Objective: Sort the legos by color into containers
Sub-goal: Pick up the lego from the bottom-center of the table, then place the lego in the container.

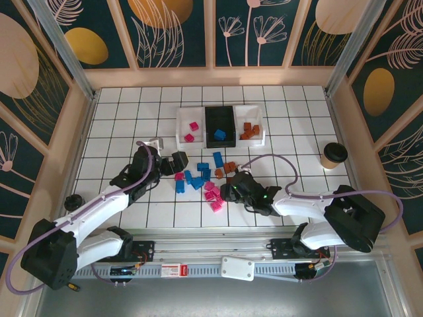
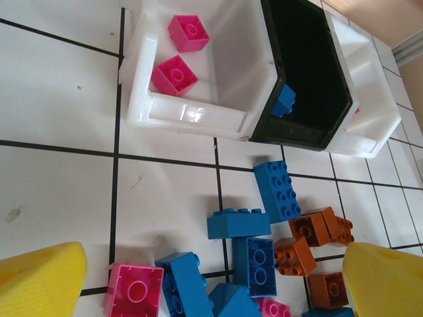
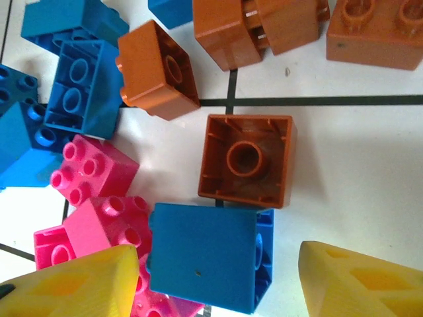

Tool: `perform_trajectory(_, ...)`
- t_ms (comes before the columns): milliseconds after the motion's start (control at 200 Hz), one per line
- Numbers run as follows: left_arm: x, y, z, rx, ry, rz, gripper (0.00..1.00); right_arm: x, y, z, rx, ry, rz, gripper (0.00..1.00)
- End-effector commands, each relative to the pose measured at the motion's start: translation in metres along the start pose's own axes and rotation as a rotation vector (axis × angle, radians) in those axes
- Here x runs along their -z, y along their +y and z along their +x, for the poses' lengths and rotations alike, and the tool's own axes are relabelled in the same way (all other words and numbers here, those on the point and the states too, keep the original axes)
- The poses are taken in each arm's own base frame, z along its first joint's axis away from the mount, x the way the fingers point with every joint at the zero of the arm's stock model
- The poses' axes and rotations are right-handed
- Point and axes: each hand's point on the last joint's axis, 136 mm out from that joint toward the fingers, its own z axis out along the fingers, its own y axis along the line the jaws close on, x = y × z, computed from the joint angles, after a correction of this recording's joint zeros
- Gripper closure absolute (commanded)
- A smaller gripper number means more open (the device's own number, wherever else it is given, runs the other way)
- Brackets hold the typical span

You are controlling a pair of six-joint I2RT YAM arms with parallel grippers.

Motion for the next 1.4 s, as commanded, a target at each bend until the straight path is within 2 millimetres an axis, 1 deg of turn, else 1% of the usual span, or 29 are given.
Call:
perform_trajectory(0, 0.002, -0.001, 0.001, 0.016, -0.003, 0.013, 0.01, -0.002, 0.008, -0.014, -0.012, -0.055, 0.003, 0.34)
perform_trajectory(200, 0.000, 0.003, 0.004, 0.021, 0.002, 0.000, 0.01, -0.011, 0.002, -0.005, 0.001, -0.015, 0.034, 0.35)
perform_trajectory(305, -0.001, 0.005, 0.005, 0.022, 0.004, -0.005, 0.01, -0.014, -0.001, -0.002, 0.003, -0.004, 0.049, 0.38)
perform_trajectory(395, -0.002, 0.005, 0.006, 0.023, 0.007, -0.005, 0.01, -0.012, -0.004, -0.001, 0.005, -0.006, 0.052, 0.44)
perform_trajectory(556, -0.002, 0.006, 0.006, 0.020, 0.005, -0.010, 0.01, -0.007, -0.010, 0.001, 0.012, -0.014, 0.061, 0.61)
perform_trajectory(691, -0.002, 0.007, 0.007, 0.017, 0.008, -0.014, 0.01, 0.005, -0.014, 0.000, 0.012, -0.024, 0.061, 0.69)
perform_trajectory(806, -0.002, 0.011, 0.008, 0.010, 0.007, -0.030, 0.01, 0.020, -0.015, -0.001, 0.007, -0.036, 0.038, 0.72)
perform_trajectory(861, -0.001, 0.013, 0.009, 0.009, 0.006, -0.038, 0.01, 0.030, -0.011, -0.005, 0.006, -0.048, 0.016, 0.73)
perform_trajectory(936, 0.000, 0.015, 0.010, 0.004, 0.005, -0.045, 0.01, 0.043, -0.001, -0.014, 0.023, -0.070, -0.033, 0.73)
perform_trajectory(991, 0.001, 0.017, 0.010, 0.001, 0.003, -0.052, 0.01, 0.052, 0.010, -0.025, 0.060, -0.091, -0.062, 0.73)
perform_trajectory(1051, 0.001, 0.019, 0.012, -0.001, 0.005, -0.060, 0.01, 0.059, 0.019, -0.043, 0.106, -0.126, -0.056, 0.73)
perform_trajectory(1106, 0.000, 0.021, 0.013, -0.004, 0.009, -0.063, 0.01, 0.062, 0.027, -0.064, 0.134, -0.162, -0.048, 0.73)
perform_trajectory(1186, 0.000, 0.022, 0.017, -0.009, 0.020, -0.062, 0.01, 0.064, 0.045, -0.105, 0.152, -0.220, -0.082, 0.74)
perform_trajectory(1216, 0.000, 0.023, 0.018, -0.012, 0.023, -0.062, 0.01, 0.061, 0.049, -0.120, 0.148, -0.235, -0.096, 0.74)
perform_trajectory(1281, 0.000, 0.024, 0.021, -0.012, 0.030, -0.061, 0.01, 0.052, 0.051, -0.151, 0.137, -0.263, -0.101, 0.74)
perform_trajectory(1336, 0.001, 0.024, 0.023, -0.009, 0.034, -0.056, 0.01, 0.040, 0.048, -0.177, 0.125, -0.282, -0.071, 0.74)
perform_trajectory(1396, 0.002, 0.026, 0.025, -0.006, 0.038, -0.060, 0.01, 0.023, 0.045, -0.199, 0.122, -0.282, -0.034, 0.74)
